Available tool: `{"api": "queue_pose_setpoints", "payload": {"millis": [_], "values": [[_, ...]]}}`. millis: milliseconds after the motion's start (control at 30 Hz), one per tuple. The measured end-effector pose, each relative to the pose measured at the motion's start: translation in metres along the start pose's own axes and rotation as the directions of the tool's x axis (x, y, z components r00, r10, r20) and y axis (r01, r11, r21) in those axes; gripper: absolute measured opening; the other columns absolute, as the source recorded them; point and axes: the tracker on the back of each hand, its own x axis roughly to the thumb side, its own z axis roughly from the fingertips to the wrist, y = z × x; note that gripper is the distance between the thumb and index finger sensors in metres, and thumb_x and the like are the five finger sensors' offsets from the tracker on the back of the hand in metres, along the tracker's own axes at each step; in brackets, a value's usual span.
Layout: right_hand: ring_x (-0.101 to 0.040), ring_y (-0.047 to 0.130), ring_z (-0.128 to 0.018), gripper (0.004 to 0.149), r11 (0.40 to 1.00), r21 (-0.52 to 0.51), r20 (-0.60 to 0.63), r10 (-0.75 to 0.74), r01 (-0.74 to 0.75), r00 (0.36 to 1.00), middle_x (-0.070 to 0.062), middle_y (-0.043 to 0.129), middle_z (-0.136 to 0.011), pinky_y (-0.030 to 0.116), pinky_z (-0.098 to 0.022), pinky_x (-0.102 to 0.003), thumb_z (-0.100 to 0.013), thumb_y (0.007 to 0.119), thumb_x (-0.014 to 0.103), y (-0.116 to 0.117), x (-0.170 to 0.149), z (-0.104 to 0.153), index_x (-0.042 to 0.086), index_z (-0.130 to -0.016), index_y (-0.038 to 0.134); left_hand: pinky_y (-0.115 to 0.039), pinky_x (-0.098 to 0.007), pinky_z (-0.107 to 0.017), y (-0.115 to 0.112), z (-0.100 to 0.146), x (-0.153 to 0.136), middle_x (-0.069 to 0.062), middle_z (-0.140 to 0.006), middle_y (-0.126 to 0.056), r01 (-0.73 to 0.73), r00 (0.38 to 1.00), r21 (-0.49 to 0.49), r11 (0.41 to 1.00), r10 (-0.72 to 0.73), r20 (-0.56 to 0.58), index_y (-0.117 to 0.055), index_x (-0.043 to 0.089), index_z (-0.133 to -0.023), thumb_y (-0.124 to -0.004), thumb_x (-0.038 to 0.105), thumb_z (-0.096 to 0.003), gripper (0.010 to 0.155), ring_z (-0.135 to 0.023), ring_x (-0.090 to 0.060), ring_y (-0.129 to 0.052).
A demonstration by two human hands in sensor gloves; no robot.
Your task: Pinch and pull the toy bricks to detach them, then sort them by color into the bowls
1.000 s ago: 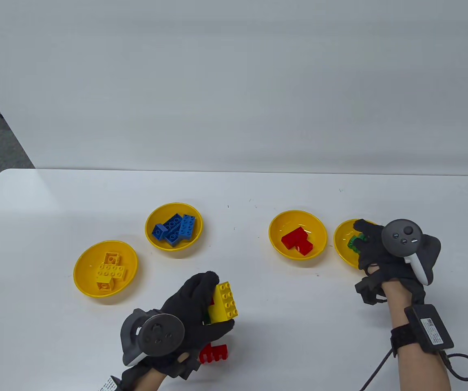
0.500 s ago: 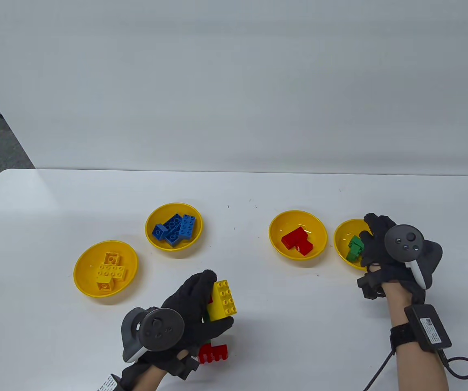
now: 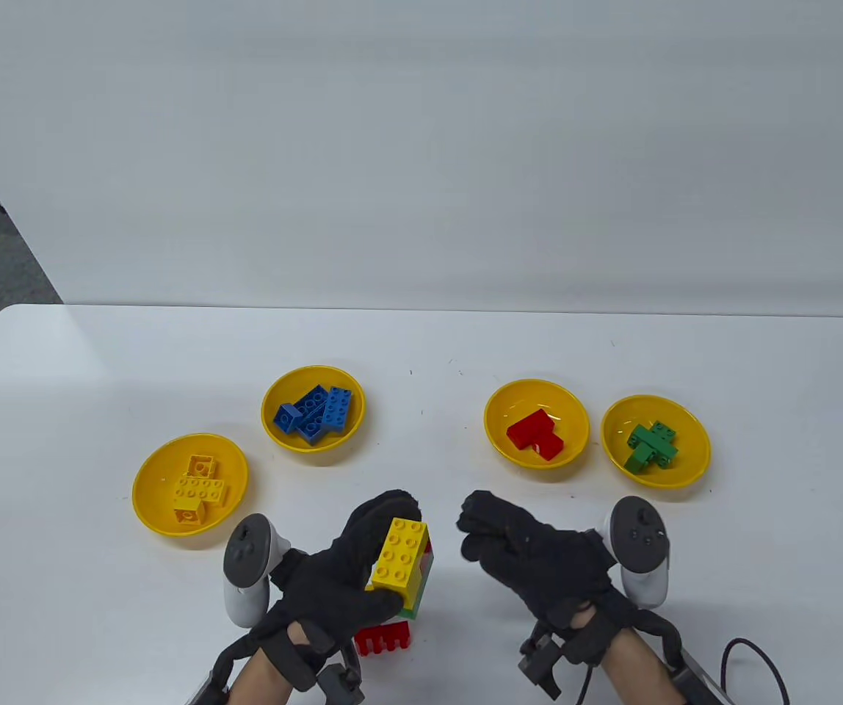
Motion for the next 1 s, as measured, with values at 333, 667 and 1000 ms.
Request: {"api": "queue_pose_setpoints", "payload": {"millis": [333,667,1000], "values": [[-0.049,0.086,-0.075,0.08,0.932,0.104,-0.006,-0.347,0.346,0.938,-0.027,0.07,-0.097,0.07,-0.05,-0.071,-0.038,0.086,0.031,0.036,-0.024,0.001,0.002,-0.104,0.05,-0.022,-0.077,-0.074,-0.014,-0.007,-0.01,-0.017,-0.123,-0.007,0.01,0.999,-0.119,0.993,-0.016,-0.044,-0.051,0.048,-0.114,-0.097,0.071,-0.0342,0.095,-0.109,-0.054,0.001],[-0.044,0.095,-0.054,0.069,0.985,0.012,-0.047,-0.172,0.173,0.984,-0.025,0.083,-0.081,0.077,-0.043,-0.068,-0.035,0.089,0.03,0.02,-0.025,0.003,0.001,-0.095,0.071,-0.045,-0.075,-0.074,0.011,0.001,0.006,-0.026,-0.121,-0.03,0.129,0.99,0.023,0.991,-0.127,-0.057,-0.044,0.027,-0.115,-0.086,0.066,-0.0474,0.089,-0.11,-0.058,-0.036],[-0.046,0.105,-0.046,0.067,0.764,-0.208,0.105,0.639,-0.611,0.762,-0.027,0.086,-0.076,0.093,-0.03,-0.057,-0.029,0.096,0.027,0.041,0.015,0.015,0.001,-0.088,0.079,-0.075,-0.061,-0.057,-0.009,0.004,0.04,-0.019,-0.103,-0.076,0.767,0.641,0.108,0.632,-0.76,-0.106,-0.067,0.021,-0.105,-0.094,0.065,-0.0384,0.085,-0.085,-0.046,-0.083]]}}
